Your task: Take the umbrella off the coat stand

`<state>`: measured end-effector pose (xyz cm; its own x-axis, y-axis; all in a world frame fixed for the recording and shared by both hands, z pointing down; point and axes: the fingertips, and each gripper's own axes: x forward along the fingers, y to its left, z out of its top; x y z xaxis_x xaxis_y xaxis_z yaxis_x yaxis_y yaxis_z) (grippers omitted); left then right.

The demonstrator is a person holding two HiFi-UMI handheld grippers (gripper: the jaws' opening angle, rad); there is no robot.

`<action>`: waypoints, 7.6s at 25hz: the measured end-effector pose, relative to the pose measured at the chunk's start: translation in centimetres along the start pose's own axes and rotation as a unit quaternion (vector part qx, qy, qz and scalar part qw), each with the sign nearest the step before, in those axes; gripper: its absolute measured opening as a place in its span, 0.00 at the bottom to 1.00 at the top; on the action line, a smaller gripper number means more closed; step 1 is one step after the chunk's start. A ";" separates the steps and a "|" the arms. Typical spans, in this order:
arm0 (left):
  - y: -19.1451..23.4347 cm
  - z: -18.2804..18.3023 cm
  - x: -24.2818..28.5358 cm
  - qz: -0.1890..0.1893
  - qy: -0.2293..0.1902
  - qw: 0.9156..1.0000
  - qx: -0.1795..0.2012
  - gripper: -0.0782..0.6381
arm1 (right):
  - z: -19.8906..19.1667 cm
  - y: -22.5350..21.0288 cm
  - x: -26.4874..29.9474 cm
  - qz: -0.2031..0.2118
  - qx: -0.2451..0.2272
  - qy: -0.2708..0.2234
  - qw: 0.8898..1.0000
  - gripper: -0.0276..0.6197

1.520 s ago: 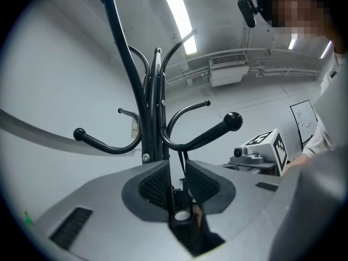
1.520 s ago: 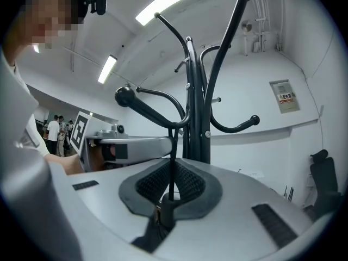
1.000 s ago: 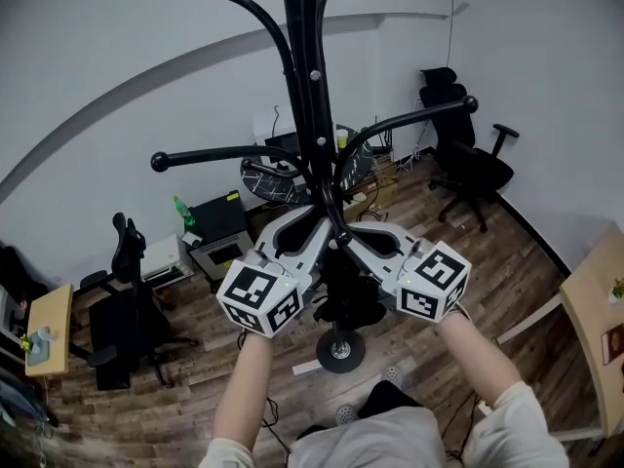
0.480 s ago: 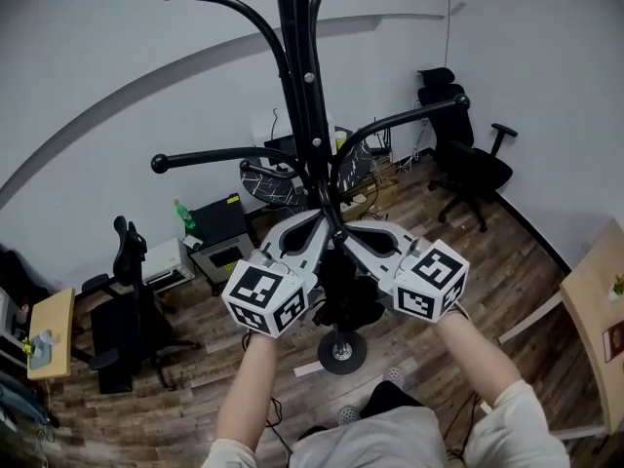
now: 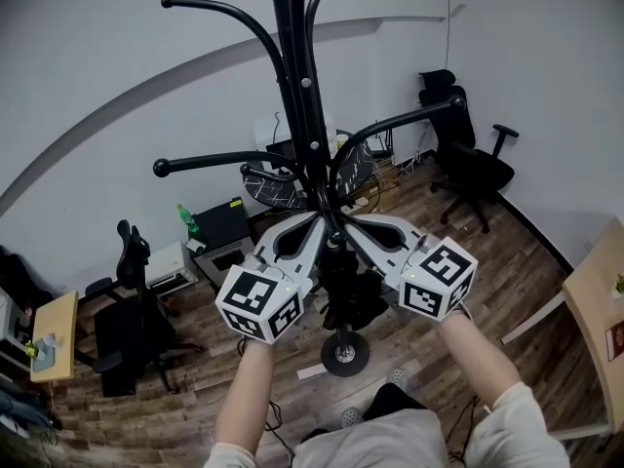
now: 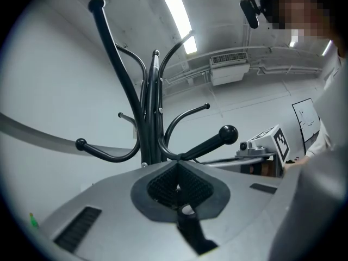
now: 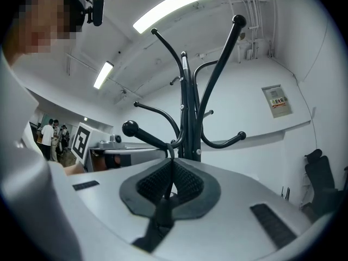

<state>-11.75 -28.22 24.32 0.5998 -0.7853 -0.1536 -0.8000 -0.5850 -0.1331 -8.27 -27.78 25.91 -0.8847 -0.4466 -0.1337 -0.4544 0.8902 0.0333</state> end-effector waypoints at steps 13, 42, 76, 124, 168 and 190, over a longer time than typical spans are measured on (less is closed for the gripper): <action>-0.7 1.7 -1.2 0.003 -0.003 0.999 0.046 0.14 | 1.8 0.5 -0.7 0.006 0.001 -0.025 1.000 0.07; -2.2 4.4 -3.0 -0.021 -0.034 0.998 0.038 0.14 | 4.4 2.6 -1.8 -0.001 -0.021 -0.043 0.999 0.07; -4.6 0.2 -6.4 -0.035 -0.026 0.999 -0.015 0.14 | -0.4 5.8 -3.7 0.005 0.015 -0.024 1.000 0.07; -10.0 -21.7 -7.3 0.031 0.111 0.989 -0.088 0.14 | -21.5 5.0 -9.5 -0.086 0.180 0.070 0.977 0.07; -10.4 -25.2 -10.0 0.075 0.118 0.981 -0.138 0.14 | -25.2 6.6 -8.3 -0.071 0.150 0.136 0.977 0.07; -9.6 -24.9 -10.2 0.083 0.099 0.980 -0.153 0.14 | -25.2 6.8 -7.7 -0.066 0.158 0.119 0.978 0.07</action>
<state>-10.54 -19.69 51.59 0.4715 -0.8805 0.0496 -0.8710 -0.4562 0.1821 -7.17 -20.60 52.13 -0.8368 -0.5343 0.1195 -0.5446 0.7900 -0.2814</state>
